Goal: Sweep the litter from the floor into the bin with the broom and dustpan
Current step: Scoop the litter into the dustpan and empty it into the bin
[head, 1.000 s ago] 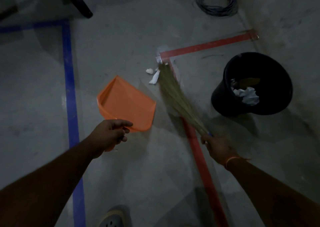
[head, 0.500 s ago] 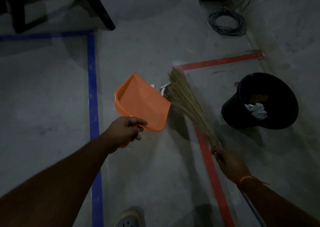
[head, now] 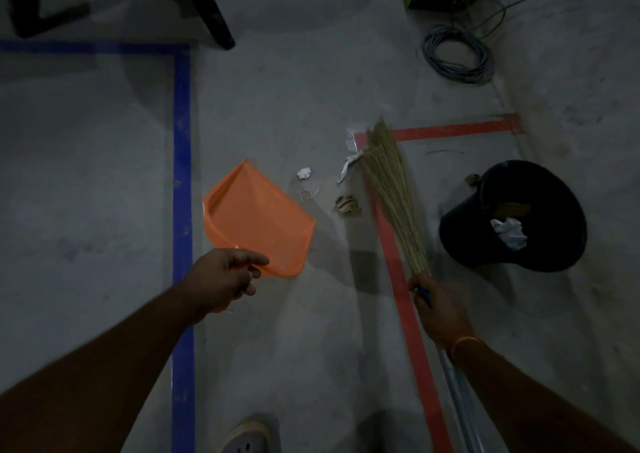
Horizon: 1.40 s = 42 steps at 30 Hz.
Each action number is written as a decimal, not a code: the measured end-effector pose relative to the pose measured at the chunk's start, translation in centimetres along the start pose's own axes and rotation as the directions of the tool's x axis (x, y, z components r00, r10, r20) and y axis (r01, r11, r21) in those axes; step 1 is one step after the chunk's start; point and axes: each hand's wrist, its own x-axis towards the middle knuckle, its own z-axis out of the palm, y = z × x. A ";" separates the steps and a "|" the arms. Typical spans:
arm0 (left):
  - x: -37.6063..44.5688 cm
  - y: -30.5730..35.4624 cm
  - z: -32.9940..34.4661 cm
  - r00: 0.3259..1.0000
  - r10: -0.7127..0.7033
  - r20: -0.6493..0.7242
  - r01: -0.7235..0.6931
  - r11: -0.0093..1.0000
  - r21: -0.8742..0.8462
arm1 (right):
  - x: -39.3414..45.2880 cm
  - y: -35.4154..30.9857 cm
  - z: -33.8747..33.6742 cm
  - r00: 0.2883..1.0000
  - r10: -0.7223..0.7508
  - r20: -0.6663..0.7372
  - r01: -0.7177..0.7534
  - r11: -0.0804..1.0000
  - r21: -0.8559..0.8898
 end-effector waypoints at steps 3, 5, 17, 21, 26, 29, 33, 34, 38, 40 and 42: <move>0.1 0.3 -0.9 1.000 -0.010 0.007 0.010 1.000 -0.007 | -0.1 -0.8 -0.1 0.998 0.056 -0.019 -0.056 0.998 0.003; 0.0 0.8 -1.4 1.000 -0.011 0.009 0.011 1.000 -0.009 | -0.4 -1.6 -0.3 0.997 0.067 -0.039 -0.067 0.998 -0.006; -0.4 5.7 -5.3 1.000 0.013 0.018 -0.013 1.000 -0.003 | -5.1 -4.2 -3.2 0.990 0.064 -0.126 -0.060 0.998 0.030; -0.2 6.1 -6.7 1.000 0.012 0.018 -0.012 1.000 0.012 | -3.9 -5.2 -3.4 0.988 0.106 -0.109 -0.091 0.987 0.130; 0.2 5.4 -7.7 1.000 0.001 0.020 -0.001 1.000 0.026 | -3.0 -7.4 -4.2 0.994 0.104 -0.022 -0.098 0.980 0.174; 0.5 5.6 -7.3 1.000 0.001 0.005 -0.001 1.000 0.018 | -4.3 -7.1 -4.2 0.998 0.063 -0.017 -0.060 0.986 0.156; 1.1 6.3 -6.1 1.000 -0.003 0.022 0.003 1.000 0.001 | -5.3 -5.3 -3.6 0.994 0.111 -0.022 -0.104 0.971 0.214; 1.2 6.5 -6.0 1.000 -0.005 0.021 0.005 1.000 -0.005 | -5.1 -5.3 -3.7 0.990 0.140 -0.019 -0.131 0.962 0.238; 2.2 7.8 -5.4 0.999 -0.001 0.045 0.001 1.000 0.012 | -3.3 -5.6 -4.6 0.967 0.255 0.022 -0.245 0.897 0.367; 2.4 8.4 -5.1 0.999 0.004 0.040 -0.005 1.000 0.027 | -1.9 -6.1 -5.3 0.962 0.273 0.023 -0.255 0.861 0.441; 2.7 9.1 -4.7 0.999 0.006 0.045 -0.008 0.999 0.045 | -0.4 -6.3 -5.8 0.954 0.299 0.027 -0.271 0.818 0.507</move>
